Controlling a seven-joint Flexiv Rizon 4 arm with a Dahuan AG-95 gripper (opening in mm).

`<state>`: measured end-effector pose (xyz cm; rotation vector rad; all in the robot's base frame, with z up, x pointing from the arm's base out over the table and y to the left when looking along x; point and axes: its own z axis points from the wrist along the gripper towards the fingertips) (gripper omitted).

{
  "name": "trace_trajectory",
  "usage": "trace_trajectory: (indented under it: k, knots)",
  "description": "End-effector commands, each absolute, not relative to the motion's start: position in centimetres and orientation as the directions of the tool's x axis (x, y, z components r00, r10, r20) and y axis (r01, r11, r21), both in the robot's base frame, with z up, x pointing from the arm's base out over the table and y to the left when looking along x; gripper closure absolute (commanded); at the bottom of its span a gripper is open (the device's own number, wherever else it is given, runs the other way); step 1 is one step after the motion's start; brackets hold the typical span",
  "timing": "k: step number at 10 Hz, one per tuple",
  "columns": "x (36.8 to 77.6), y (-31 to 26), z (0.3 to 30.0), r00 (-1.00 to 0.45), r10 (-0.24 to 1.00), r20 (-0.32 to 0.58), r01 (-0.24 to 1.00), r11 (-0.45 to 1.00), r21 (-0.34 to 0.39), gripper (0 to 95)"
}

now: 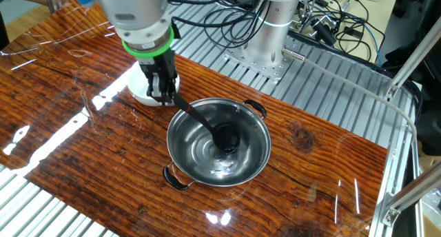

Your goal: Scoop water with a large spoon from one bowl to another

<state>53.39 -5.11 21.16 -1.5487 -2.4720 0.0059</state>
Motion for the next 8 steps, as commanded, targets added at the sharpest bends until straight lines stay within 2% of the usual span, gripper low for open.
trace_trajectory:
  k: [1,8]
  knots:
    - [53.4,-5.2,21.7,-0.434,0.877,0.204,0.880,0.462,-0.112,95.0]
    - [53.6,-6.9,24.1,-0.499,0.842,0.206,0.847,0.524,-0.088,95.0]
